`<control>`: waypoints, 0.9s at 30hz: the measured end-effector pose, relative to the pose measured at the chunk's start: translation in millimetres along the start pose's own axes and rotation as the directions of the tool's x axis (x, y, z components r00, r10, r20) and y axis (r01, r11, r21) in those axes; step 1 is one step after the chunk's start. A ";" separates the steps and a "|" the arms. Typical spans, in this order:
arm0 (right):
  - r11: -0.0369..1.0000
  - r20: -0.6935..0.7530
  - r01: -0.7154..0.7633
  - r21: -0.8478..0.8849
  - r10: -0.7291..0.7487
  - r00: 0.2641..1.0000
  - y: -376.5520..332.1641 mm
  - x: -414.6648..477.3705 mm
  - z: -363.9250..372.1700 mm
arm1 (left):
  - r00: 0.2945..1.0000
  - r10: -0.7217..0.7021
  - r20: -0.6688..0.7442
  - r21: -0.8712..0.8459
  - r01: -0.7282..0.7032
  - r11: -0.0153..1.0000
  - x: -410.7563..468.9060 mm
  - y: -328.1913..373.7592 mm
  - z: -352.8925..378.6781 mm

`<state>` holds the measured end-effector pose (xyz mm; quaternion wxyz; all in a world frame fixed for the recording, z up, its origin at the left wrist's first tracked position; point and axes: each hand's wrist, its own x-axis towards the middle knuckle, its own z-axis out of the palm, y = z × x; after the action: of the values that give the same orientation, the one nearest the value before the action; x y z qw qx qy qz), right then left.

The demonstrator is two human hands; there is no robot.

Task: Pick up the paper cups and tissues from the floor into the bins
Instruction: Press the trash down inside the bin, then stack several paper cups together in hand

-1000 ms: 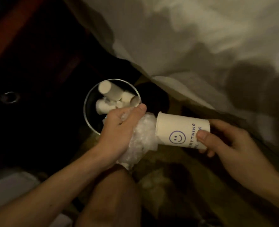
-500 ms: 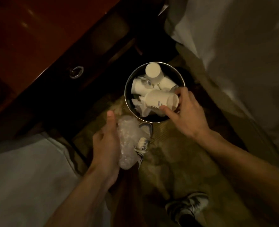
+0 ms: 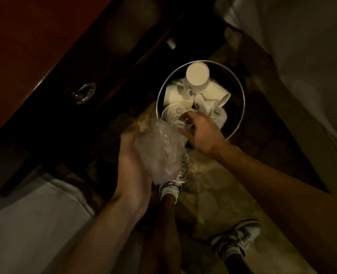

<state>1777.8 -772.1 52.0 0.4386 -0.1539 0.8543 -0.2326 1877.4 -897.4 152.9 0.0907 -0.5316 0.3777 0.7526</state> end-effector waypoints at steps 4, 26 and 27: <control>0.831 -0.005 -0.109 0.545 0.133 0.991 -18.0 -40.2 -21.7 | 0.990 0.131 -0.051 0.127 -0.124 0.984 18.3 0.5 7.9; 0.974 -0.253 -0.221 0.048 0.226 0.941 73.7 -21.1 -20.8 | 0.774 0.261 0.576 0.803 -0.476 -0.359 140.0 -38.2 77.8; 0.975 -0.241 -0.217 0.046 0.222 0.945 75.6 -28.9 -17.9 | 0.789 0.235 0.568 0.796 -0.453 -0.403 135.3 -36.5 76.6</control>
<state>1775.1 -690.0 40.5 0.3546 -0.0239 0.9114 -0.2074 1784.4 -856.9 29.6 0.2491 -0.0451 0.9503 0.1813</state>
